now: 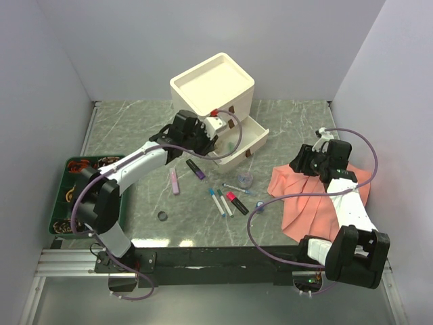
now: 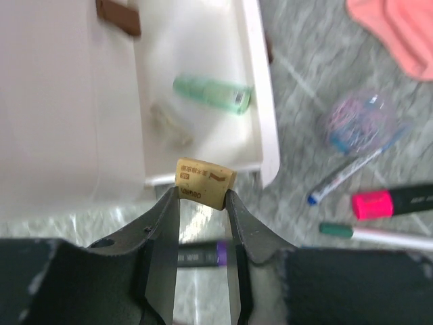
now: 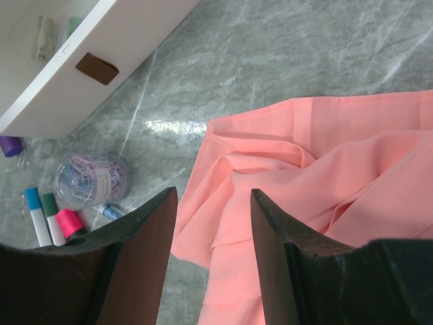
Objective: Sort the stationery into containers
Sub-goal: Pick up the stationery from the center of the board, then place the stationery in the storage box.
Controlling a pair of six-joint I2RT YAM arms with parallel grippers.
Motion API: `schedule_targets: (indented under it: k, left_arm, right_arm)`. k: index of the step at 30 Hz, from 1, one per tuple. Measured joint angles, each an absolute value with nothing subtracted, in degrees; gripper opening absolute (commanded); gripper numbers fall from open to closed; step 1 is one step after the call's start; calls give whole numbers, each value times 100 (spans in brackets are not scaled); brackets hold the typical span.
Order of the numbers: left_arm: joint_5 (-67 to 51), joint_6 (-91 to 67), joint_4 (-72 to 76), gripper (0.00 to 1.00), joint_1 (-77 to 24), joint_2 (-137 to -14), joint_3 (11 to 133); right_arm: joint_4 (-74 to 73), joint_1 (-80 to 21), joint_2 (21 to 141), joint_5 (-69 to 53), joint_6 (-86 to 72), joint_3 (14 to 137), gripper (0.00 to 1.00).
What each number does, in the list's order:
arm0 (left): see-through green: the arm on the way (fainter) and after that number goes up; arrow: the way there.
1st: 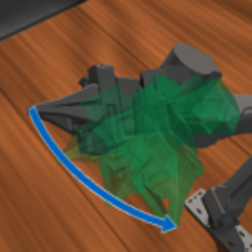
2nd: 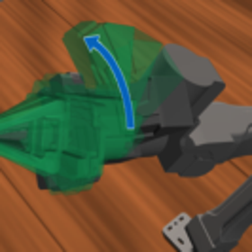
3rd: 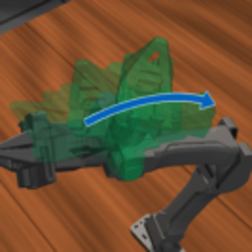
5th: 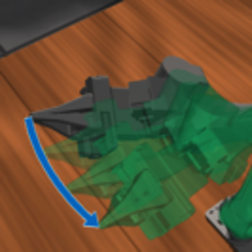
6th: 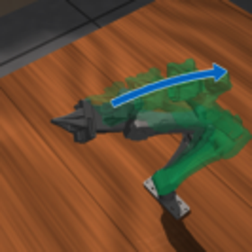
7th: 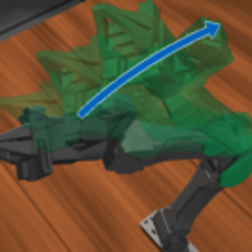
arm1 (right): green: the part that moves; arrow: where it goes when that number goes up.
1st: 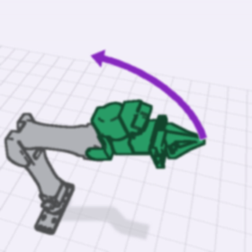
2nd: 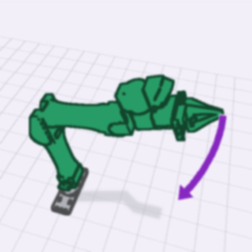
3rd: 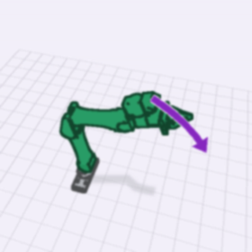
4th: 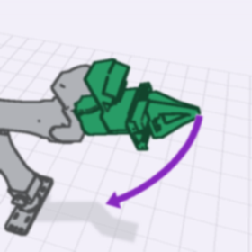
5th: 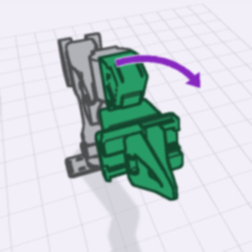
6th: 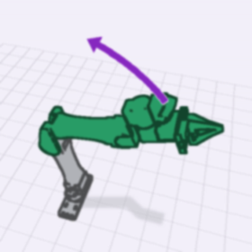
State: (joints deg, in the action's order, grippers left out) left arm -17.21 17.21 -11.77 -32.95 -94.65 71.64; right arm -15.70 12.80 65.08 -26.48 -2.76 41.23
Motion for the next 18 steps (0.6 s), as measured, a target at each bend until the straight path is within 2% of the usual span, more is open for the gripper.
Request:
schedule_targets:
  k: [7, 10, 11, 13, 18]
  left_arm:
    - [-1798, 1632, -996, 29, -3568, -10149, 7780]
    - [-1780, 1573, -974, 37, -3640, -10462, 7937]
    - [-1761, 1540, -974, 43, -3656, -10549, 7981]
    - [-1712, 1503, -969, 50, -3695, -10643, 8042]
    - [-1579, 1378, -930, 55, -3756, -10678, 8097]
  right_arm:
    - [-1568, 1280, 6488, -2646, -290, 4123, 55]
    - [-1566, 1280, 6416, -2644, -292, 4115, 55]
    - [-1566, 1280, 6381, -2644, -292, 4106, 55]
    - [-1557, 1280, 6302, -2644, -307, 4071, 55]
    - [-1542, 1280, 6206, -2646, -357, 3979, 55]
